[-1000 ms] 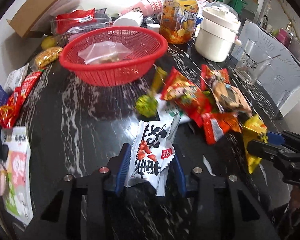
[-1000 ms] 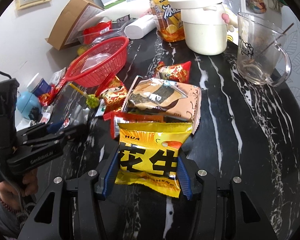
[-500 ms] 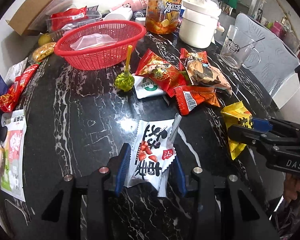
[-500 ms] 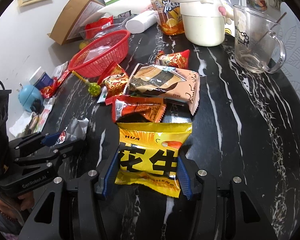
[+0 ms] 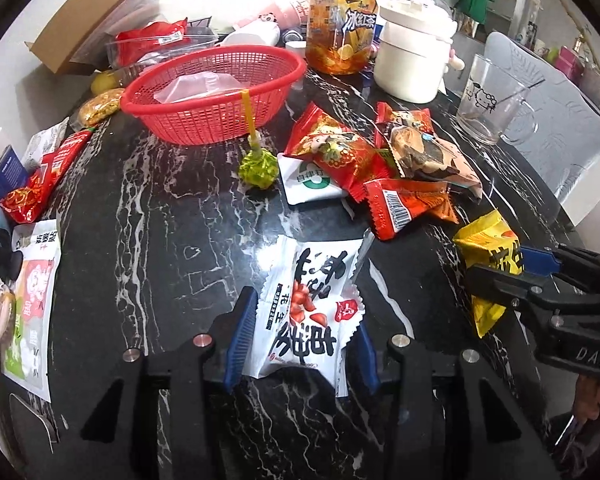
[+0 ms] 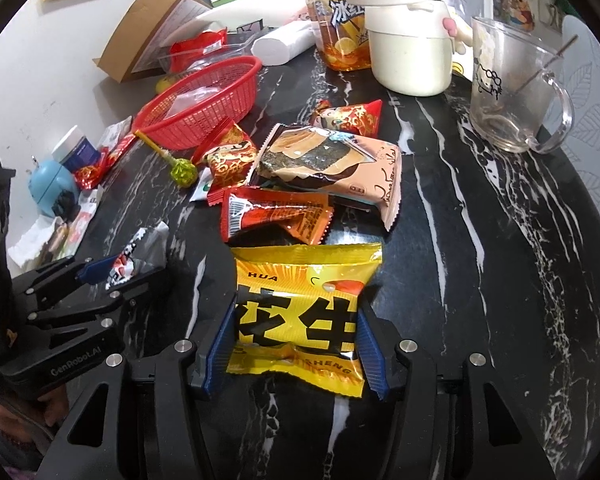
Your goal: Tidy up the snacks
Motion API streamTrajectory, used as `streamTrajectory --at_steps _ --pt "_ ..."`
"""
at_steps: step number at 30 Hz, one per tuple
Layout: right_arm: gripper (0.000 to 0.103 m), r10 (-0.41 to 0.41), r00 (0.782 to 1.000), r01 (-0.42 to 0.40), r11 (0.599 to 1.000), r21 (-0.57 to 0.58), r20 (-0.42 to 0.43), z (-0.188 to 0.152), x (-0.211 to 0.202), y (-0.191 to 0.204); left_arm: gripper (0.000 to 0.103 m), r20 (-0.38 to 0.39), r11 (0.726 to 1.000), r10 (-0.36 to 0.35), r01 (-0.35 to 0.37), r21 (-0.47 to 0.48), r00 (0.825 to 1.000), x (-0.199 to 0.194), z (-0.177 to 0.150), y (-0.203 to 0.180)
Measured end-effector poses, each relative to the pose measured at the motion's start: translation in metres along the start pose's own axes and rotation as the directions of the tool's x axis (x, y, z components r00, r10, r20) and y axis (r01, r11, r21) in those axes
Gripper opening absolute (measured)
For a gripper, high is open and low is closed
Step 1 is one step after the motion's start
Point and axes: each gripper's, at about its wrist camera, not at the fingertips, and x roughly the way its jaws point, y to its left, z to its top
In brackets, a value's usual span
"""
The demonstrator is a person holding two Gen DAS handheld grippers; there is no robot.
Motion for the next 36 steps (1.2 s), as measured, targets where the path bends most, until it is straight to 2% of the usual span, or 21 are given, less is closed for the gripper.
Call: streamTrajectory --at_steps 4,14,26,36 --pt "0.053 -0.009 1.0 0.009 1.0 -0.008 0.009 -0.001 0.0 0.001 0.043 0.002 1.0 -0.004 0.004 -0.006 1.0 -0.001 0.001 0.001" --pt "0.053 0.036 0.999 -0.036 0.999 0.007 0.009 0.002 -0.007 0.001 0.037 0.025 0.999 -0.035 0.036 -0.038 0.999 -0.015 0.005 0.008" --pt "0.053 0.121 0.992 -0.12 0.992 -0.035 0.033 0.02 -0.018 0.019 0.037 0.116 0.996 -0.06 0.068 -0.063 0.991 -0.045 0.024 0.015" --pt "0.053 0.164 0.983 -0.154 0.982 -0.111 0.086 0.053 -0.034 0.037 0.037 0.231 0.994 -0.059 0.079 -0.08 0.971 -0.071 0.053 0.028"
